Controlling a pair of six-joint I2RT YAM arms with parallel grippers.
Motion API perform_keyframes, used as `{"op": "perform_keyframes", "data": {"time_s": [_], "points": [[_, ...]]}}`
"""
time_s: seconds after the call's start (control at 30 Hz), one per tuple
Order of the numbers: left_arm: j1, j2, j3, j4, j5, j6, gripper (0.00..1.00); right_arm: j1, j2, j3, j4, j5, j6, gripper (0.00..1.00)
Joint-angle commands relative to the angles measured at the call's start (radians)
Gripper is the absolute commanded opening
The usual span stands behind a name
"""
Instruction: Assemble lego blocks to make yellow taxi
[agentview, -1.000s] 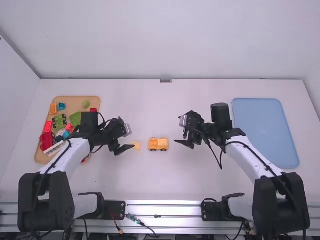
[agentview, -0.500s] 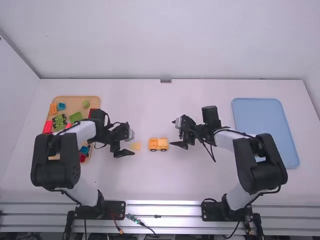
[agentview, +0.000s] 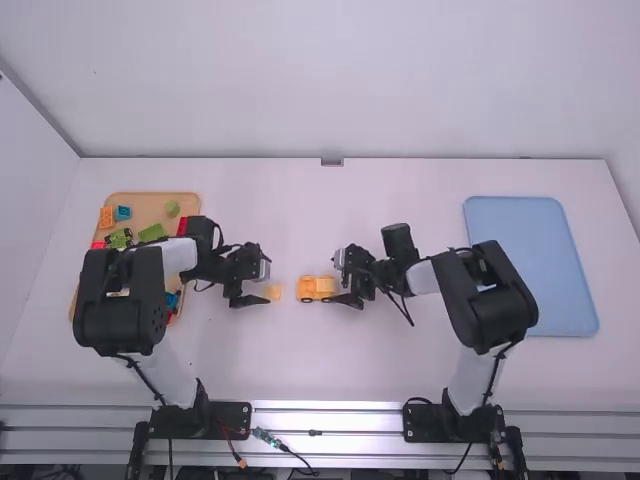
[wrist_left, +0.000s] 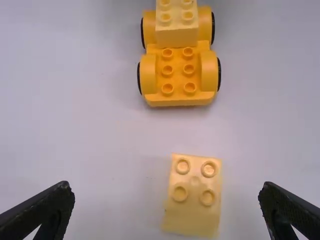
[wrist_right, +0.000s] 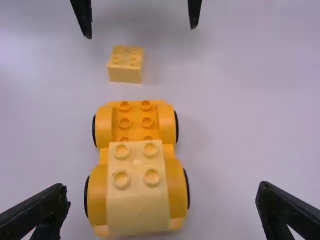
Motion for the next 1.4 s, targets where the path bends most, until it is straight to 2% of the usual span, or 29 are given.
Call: {"op": "perform_keyframes", "data": {"time_s": [0.0,0.2,0.3,0.43,0.47,0.57,0.67,0.77,0.9,1.03,1.2,1.37], "points": [[-0.003,0.006,-0.01,0.006,0.036,0.0,0.99,0.03,0.017,-0.005,0.002,-0.011,0.019,0.99],[0.005,0.006,-0.01,0.032,0.037,-0.047,0.99,0.068,0.017,-0.006,0.013,-0.008,0.039,0.99],[0.005,0.006,-0.01,0.024,0.037,-0.046,0.99,0.069,0.02,-0.021,0.079,-0.003,0.11,0.99],[0.005,0.006,-0.01,0.016,0.036,-0.047,0.99,0.064,0.036,-0.109,0.272,-0.01,0.136,0.99],[0.005,0.006,-0.01,0.016,0.036,-0.047,0.99,0.064,0.036,-0.109,0.272,-0.01,0.136,0.99],[0.003,0.006,-0.01,-0.018,0.037,-0.032,0.99,0.071,0.064,-0.178,0.476,-0.004,0.233,0.99],[0.003,0.006,-0.01,-0.026,0.036,-0.031,0.99,0.068,0.096,-0.185,0.533,-0.009,0.243,0.99],[0.003,0.006,-0.01,-0.025,0.036,-0.031,0.99,0.058,0.122,-0.146,0.492,-0.016,0.244,0.99],[-0.001,0.006,-0.027,-0.041,0.037,0.056,0.99,0.042,0.144,-0.064,0.349,-0.077,0.224,0.99],[-0.017,0.006,-0.063,-0.013,0.037,0.093,0.99,0.035,0.144,-0.031,0.262,-0.098,0.183,0.99],[-0.009,0.006,-0.094,0.042,0.033,0.088,0.99,0.041,0.144,-0.039,0.285,-0.082,0.186,0.99],[-0.017,0.006,-0.113,0.127,0.032,-0.005,0.99,0.071,0.144,-0.078,0.383,-0.005,0.237,0.99]]}}
